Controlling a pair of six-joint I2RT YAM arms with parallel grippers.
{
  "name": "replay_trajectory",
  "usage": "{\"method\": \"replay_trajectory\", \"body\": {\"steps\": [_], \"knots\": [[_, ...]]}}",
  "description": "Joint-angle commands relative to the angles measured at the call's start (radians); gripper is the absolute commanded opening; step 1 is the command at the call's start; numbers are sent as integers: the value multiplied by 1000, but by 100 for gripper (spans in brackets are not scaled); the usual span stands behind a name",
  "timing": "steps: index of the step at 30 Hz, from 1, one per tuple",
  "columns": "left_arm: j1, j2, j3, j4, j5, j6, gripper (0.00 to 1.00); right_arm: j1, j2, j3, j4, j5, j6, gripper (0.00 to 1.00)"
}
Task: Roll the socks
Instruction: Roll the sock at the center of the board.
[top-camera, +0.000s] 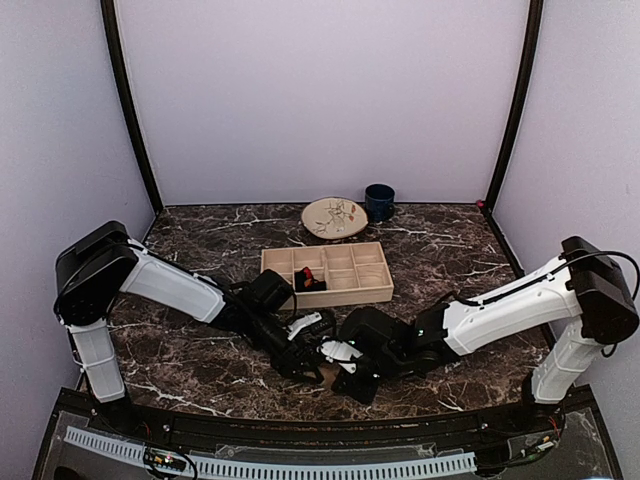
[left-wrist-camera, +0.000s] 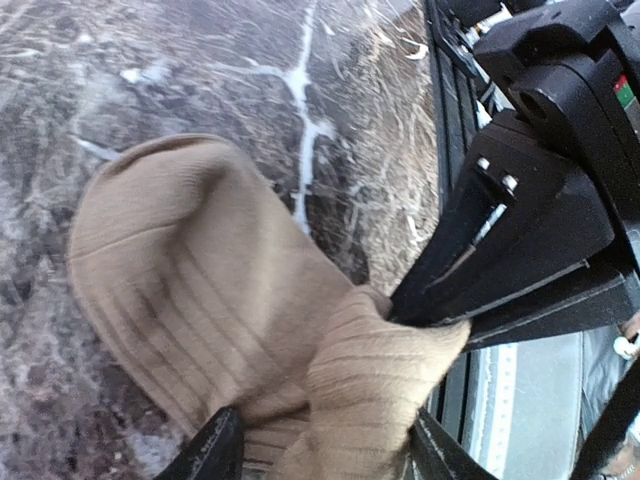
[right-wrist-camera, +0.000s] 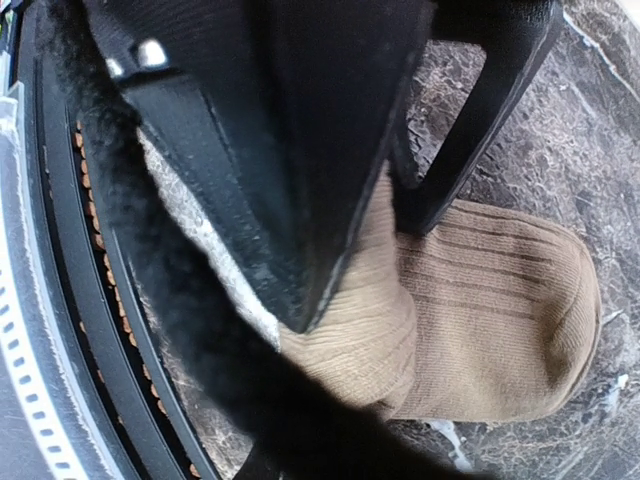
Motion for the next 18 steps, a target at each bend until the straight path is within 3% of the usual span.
{"method": "replay_trajectory", "body": {"steps": [1,18], "knots": [[23,-18,-36,3,-135,-24,56,-18,22,27,-15,-127,36,0],[54,-135,-158,113,-205,-89,59,-96,73,-24,58,-295,146,0]]}}
